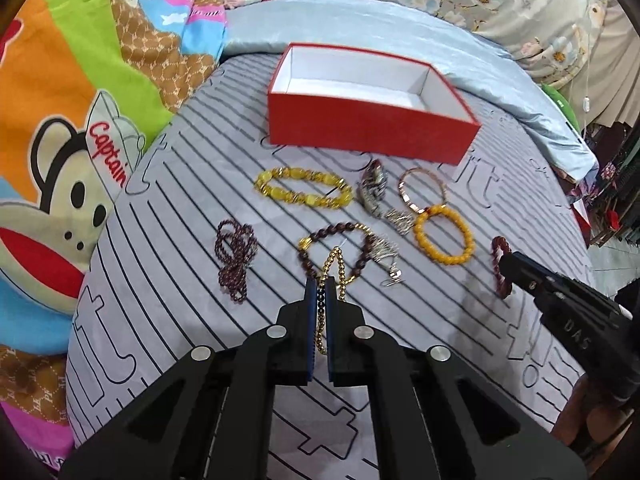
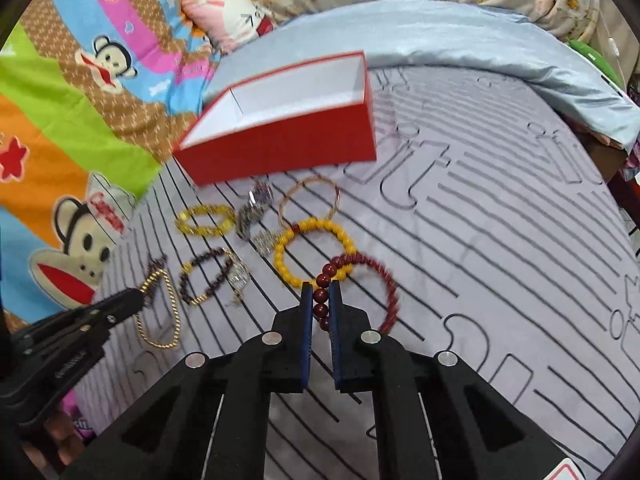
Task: Organize jewelry
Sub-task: 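Carry both held pieces into the red box and open both tools, then withdraw both tools from the box back over the jewelry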
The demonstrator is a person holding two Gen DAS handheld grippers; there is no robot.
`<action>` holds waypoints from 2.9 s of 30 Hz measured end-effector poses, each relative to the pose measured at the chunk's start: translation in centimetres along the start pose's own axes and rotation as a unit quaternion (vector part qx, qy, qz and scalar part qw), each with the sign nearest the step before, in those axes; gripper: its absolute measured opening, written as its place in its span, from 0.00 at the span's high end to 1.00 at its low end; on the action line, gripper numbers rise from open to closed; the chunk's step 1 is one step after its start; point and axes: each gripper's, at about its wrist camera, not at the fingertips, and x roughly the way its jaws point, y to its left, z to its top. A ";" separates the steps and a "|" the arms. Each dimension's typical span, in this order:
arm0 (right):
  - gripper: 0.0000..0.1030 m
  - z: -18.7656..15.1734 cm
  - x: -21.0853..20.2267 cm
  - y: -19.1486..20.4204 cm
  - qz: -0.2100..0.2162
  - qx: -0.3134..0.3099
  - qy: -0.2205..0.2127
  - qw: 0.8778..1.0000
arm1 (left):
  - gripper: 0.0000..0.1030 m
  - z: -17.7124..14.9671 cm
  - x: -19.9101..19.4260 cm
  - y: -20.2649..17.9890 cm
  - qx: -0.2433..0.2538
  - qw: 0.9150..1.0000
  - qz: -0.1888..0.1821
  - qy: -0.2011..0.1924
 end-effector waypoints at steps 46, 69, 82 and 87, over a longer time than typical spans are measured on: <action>0.70 22.6 11.9 0.5 -0.013 -0.020 -0.059 0.998 | 0.47 24.2 14.1 -0.7 0.015 0.997 0.047 -0.051; 0.62 12.1 1.7 1.2 -0.008 -0.003 -0.071 0.997 | 0.39 14.6 3.9 1.4 -0.016 0.996 0.032 -0.081; 0.62 5.2 0.8 0.1 -0.031 -0.003 -0.031 0.999 | 0.39 7.9 2.4 2.6 -0.028 0.997 0.044 -0.049; 0.62 3.0 1.0 0.1 -0.031 -0.004 -0.016 0.999 | 0.39 5.5 2.5 2.9 -0.025 0.998 0.047 -0.034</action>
